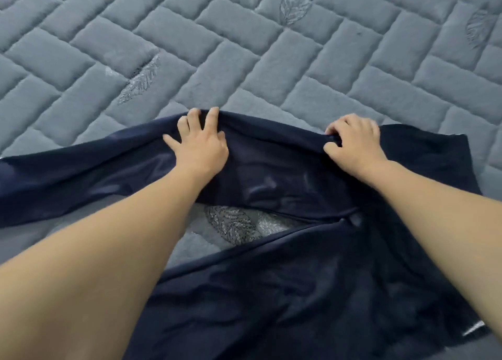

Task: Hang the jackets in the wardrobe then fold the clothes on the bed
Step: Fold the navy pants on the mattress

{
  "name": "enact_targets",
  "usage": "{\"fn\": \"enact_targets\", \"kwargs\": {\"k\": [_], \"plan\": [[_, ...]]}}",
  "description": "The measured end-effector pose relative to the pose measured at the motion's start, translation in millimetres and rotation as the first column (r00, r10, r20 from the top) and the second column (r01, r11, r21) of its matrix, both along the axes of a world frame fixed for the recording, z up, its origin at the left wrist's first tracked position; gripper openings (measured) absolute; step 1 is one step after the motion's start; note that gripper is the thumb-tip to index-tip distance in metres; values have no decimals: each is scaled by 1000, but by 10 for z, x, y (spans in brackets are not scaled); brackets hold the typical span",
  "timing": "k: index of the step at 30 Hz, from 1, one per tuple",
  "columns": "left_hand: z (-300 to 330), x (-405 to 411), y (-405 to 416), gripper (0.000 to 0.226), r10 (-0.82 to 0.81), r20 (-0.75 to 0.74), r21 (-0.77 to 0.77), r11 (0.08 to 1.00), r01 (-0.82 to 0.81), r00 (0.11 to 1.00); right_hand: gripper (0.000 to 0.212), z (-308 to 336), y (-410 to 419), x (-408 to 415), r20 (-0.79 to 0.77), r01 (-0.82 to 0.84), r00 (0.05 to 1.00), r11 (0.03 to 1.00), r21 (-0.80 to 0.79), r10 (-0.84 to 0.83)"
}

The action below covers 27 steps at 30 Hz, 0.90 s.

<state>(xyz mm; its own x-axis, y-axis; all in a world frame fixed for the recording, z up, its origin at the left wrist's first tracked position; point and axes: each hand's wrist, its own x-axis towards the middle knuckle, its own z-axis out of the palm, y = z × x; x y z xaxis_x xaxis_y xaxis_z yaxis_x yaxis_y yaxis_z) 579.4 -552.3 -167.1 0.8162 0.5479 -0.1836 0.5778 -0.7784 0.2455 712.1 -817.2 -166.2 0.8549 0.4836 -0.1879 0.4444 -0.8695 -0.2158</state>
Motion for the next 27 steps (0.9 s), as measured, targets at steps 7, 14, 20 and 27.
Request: {"fn": "enact_targets", "kwargs": {"k": [7, 14, 20, 27], "plan": [[100, 495, 83, 17, -91, -103, 77, 992, 99, 991, 23, 297, 121, 766, -1, -25, 1000, 991, -130, 25], [-365, 419, -30, 59, -63, -127, 165, 983, 84, 990, 67, -313, 241, 282, 286, 41, 957, 998, 51, -54], [-428, 511, 51, 57, -105, 50, 225, 970, 91, 993, 70, -477, 225, 480, 227, -293, 932, 956, 15, 282], [-440, 758, 291, 68, -241, -18, 213, 947, 240, 970, 76, -488, 244, 545, 251, -327, 912, 944, -38, 326]]}}
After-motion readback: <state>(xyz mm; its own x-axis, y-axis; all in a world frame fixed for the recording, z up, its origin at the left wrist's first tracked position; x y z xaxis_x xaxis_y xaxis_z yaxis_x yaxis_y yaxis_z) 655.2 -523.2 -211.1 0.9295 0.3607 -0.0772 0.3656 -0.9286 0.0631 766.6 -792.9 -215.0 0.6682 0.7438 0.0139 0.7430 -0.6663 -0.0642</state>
